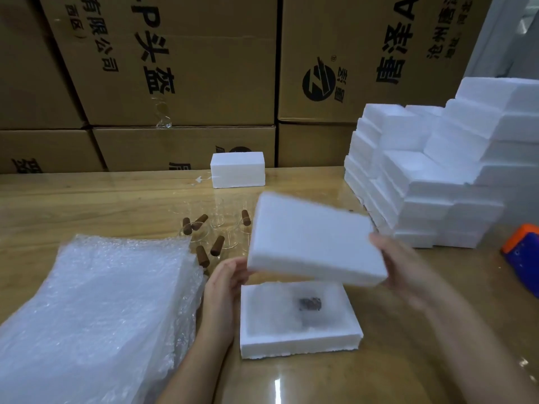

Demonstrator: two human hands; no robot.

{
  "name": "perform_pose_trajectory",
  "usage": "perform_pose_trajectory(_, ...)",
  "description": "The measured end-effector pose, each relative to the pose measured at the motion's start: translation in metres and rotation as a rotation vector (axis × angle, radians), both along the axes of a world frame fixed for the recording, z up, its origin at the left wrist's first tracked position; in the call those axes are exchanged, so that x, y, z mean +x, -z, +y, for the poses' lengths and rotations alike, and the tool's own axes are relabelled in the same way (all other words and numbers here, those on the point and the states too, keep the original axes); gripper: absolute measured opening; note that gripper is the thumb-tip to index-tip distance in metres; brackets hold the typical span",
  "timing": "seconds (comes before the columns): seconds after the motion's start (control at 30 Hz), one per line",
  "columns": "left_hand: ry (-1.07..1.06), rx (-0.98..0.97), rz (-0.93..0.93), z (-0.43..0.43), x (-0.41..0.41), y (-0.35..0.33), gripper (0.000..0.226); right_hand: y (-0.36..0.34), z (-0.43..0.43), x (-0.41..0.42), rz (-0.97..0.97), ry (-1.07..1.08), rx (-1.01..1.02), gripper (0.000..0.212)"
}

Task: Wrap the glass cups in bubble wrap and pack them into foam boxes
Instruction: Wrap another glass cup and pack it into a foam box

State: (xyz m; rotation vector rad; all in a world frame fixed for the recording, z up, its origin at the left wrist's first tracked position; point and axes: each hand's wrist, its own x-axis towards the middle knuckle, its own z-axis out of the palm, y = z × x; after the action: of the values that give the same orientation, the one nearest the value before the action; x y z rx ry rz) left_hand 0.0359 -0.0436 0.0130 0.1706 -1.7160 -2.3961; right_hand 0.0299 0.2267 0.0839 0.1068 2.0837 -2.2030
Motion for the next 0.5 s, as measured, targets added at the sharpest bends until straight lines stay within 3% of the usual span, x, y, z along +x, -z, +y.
perform_pose_trajectory(0.17,0.077,0.046,0.059,0.001,0.002,-0.004,0.035,0.033,-0.019,0.016,-0.082,-0.111,0.109,0.03)
perform_pose_trajectory(0.3,0.149,0.024,0.096,0.004,0.007,-0.004,0.018,0.036,-0.023,0.022,-0.022,-0.109,0.15,0.031)
perform_pose_trajectory(0.5,0.23,0.099,0.126,-0.001,0.009,-0.003,0.032,0.042,-0.024,0.028,0.101,-0.12,0.108,0.043)
